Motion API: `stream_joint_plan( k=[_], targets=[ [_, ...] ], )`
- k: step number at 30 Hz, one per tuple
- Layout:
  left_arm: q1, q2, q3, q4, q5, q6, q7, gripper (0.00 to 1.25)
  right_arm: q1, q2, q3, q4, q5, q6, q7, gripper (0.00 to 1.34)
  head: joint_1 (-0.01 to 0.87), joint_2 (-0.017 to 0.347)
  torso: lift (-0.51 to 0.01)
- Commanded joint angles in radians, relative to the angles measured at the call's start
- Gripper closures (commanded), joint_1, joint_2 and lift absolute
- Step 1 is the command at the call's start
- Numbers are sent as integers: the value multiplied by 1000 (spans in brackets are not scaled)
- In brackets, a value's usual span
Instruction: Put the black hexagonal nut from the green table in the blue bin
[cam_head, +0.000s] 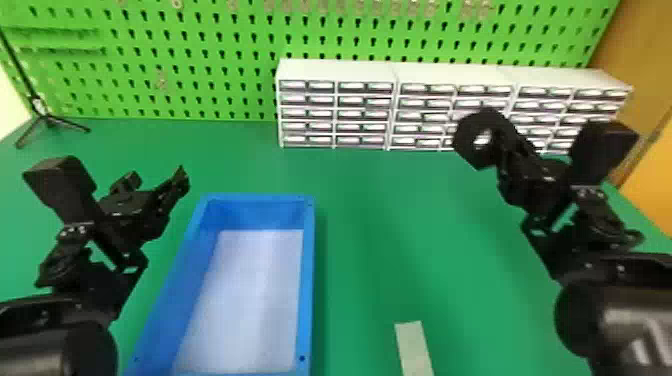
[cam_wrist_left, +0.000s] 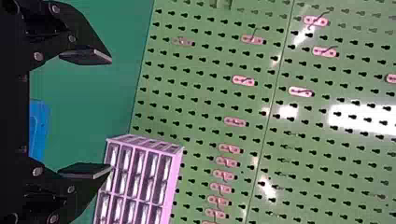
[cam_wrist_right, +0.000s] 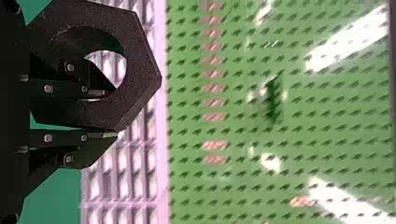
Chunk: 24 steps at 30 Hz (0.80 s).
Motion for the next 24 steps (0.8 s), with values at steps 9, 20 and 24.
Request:
stream_joint_plan(
  k=[9, 20, 24],
  targets=[
    [4, 0, -6, 7, 4, -20, 28, 433, -149, -173, 352, 46, -217, -43, 8, 1038, 692, 8, -97],
    [4, 0, -14, 16, 6, -26, 33, 433, -282, -266, 635, 75, -354, -44, 31, 1038, 692, 8, -97],
    [3, 0, -14, 18, 6, -30, 36, 433, -316, -265, 711, 100, -388, -44, 51, 1038, 692, 8, -97]
  ],
)
